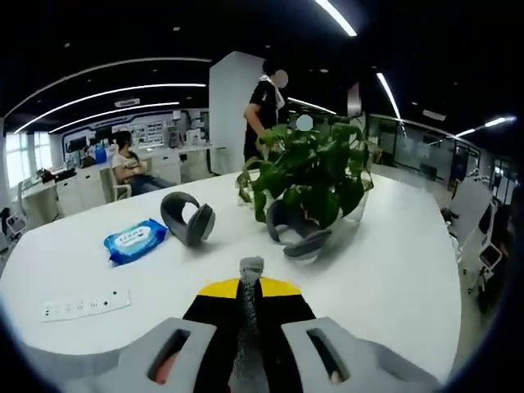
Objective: Fold the towel on the table until its edges align and the towel forms a compact rectangular stack.
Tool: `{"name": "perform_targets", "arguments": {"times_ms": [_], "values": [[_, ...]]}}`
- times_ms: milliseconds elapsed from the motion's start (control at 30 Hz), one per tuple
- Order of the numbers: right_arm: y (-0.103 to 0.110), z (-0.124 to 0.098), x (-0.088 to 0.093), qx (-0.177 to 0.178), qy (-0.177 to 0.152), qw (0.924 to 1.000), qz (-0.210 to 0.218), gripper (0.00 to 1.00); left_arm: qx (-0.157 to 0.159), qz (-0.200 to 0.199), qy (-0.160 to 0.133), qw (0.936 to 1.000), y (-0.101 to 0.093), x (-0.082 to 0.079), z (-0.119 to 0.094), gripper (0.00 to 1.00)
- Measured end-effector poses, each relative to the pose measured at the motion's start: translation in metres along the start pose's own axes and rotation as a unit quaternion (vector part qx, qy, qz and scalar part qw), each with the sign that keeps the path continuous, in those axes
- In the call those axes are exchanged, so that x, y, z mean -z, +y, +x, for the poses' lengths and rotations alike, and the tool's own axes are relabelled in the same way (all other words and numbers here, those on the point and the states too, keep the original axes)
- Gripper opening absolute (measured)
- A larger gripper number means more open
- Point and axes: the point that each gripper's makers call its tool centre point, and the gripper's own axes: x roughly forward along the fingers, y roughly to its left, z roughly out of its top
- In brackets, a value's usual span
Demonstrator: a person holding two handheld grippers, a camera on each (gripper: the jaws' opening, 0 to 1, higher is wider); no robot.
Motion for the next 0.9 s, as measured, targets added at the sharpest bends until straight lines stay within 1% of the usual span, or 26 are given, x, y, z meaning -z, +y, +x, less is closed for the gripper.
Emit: {"name": "perform_targets", "arguments": {"times_ms": [67,167,300,467,600,767,900], "values": [[0.0,-0.005,0.0,0.0,-0.004,1.0,0.003,0.0,0.0,0.0,-0.004,1.0,-0.002,-0.005,-0.003,0.06],[0.006,-0.014,-0.003,-0.012,-0.016,0.9998,0.009,0.0,-0.002,-0.005,-0.011,0.9999,-0.003,-0.013,-0.011,0.06],[0.006,-0.027,-0.009,-0.002,-0.023,0.9997,0.005,0.0,0.0,-0.004,-0.021,0.9998,-0.006,-0.023,-0.018,0.06],[0.004,-0.041,-0.018,0.004,-0.043,0.999,0.01,0.0,0.009,-0.001,-0.038,0.9992,-0.014,-0.038,-0.029,0.06],[0.002,-0.05,-0.02,0.011,-0.051,0.9985,0.016,0.0,0.01,0.004,-0.045,0.9989,-0.017,-0.047,-0.036,0.06],[0.002,-0.061,-0.021,0.016,-0.063,0.9976,0.021,0.0,0.012,0.004,-0.057,0.9983,-0.015,-0.058,-0.044,0.06],[0.012,-0.065,-0.025,0.011,-0.064,0.9978,0.014,0.0,0.01,0.004,-0.054,0.9985,-0.007,-0.06,-0.053,0.06]]}}
